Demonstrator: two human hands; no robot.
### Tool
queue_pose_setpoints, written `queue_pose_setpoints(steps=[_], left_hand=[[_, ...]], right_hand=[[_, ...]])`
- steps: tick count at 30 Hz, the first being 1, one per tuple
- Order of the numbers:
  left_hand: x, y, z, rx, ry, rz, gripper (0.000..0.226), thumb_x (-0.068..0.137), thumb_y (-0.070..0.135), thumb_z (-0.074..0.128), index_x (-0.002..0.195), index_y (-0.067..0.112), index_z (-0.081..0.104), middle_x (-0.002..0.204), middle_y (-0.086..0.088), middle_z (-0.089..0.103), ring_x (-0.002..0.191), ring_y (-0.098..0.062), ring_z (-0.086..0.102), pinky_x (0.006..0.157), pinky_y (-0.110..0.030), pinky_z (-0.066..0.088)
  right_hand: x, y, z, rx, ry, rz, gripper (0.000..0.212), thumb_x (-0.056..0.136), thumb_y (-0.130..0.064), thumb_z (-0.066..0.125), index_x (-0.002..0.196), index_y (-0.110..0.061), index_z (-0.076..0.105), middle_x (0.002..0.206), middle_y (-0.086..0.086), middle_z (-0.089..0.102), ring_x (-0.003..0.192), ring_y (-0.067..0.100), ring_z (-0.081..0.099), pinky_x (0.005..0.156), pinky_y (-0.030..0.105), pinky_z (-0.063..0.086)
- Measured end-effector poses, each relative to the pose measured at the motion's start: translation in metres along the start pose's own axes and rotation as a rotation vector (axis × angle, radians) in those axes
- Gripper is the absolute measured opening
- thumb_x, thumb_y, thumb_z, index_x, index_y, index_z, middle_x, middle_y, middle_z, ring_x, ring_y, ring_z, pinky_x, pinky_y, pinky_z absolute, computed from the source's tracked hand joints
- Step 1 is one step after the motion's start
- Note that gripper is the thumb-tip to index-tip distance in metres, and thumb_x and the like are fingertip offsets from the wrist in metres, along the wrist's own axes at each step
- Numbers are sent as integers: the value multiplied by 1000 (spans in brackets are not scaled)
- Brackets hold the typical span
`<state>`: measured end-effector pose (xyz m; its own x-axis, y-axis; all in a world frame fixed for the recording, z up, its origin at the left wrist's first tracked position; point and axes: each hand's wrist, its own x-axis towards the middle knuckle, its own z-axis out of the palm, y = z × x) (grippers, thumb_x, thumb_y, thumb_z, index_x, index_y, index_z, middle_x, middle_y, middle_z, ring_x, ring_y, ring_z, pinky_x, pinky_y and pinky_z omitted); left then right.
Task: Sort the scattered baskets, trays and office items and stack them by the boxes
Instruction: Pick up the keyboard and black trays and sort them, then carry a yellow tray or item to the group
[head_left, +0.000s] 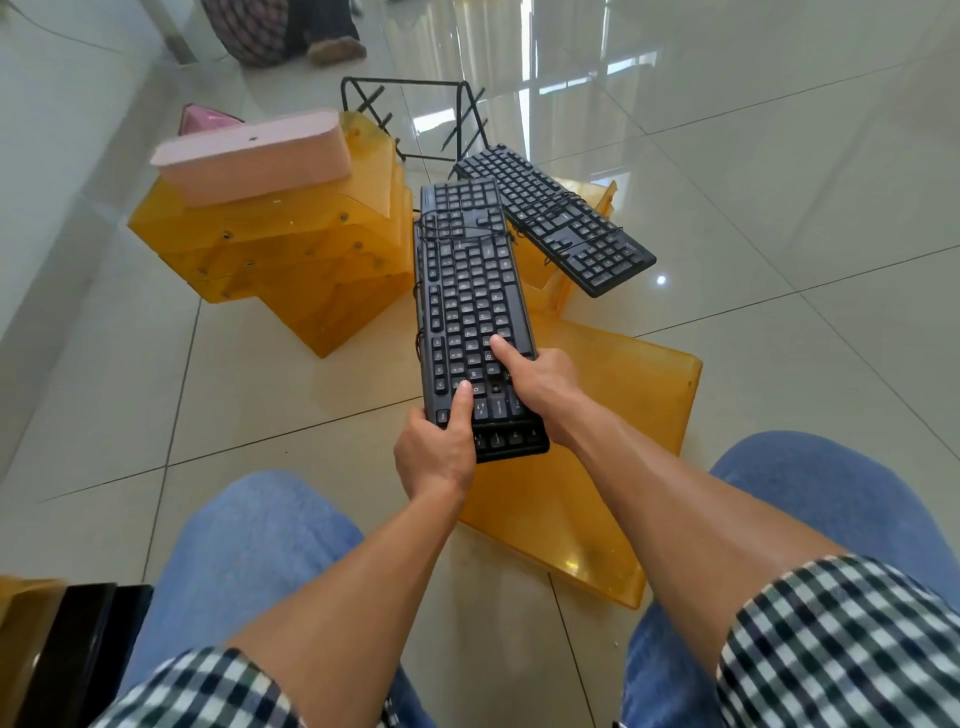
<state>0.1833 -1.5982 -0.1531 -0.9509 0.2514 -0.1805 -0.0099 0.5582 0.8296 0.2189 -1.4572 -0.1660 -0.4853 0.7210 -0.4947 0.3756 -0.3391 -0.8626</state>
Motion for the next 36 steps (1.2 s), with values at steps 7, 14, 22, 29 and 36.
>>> queue_pose_setpoints(steps=[7,14,22,29,36], left_hand=[[19,20,-7,22,-61,83,52,91,64,57,105,16,67,94,1,73,82,-15,70,73,-35,60],[33,55,-3,26,-242,223,57,95,70,42,104,20,67,96,2,74,90,-18,71,85,-47,59],[29,37,37,481,-313,254,72,99,68,26,153,22,36,150,-13,42,137,-30,41,113,-52,33],[-6,33,106,1003,-409,144,100,92,65,53,160,23,-7,165,-25,-5,151,-46,5,120,-62,7],[-3,14,120,1149,-278,223,99,92,64,51,160,18,-4,164,-28,-8,152,-45,3,120,-58,8]], right_hand=[[5,-13,2,91,50,-15,46,82,-61,73,90,-16,72,77,-3,77,68,17,75,68,35,63],[12,-29,-20,253,133,58,51,83,-62,72,96,-12,66,87,4,76,71,24,75,66,39,63],[21,-38,-105,348,389,46,45,85,-60,71,90,-15,64,89,6,77,78,25,76,74,47,64],[23,-9,-184,497,568,208,51,84,-62,71,104,-16,63,97,5,74,84,28,73,76,44,63],[25,33,-243,584,686,377,39,89,-53,71,100,-17,60,87,3,74,69,22,74,67,39,63]])
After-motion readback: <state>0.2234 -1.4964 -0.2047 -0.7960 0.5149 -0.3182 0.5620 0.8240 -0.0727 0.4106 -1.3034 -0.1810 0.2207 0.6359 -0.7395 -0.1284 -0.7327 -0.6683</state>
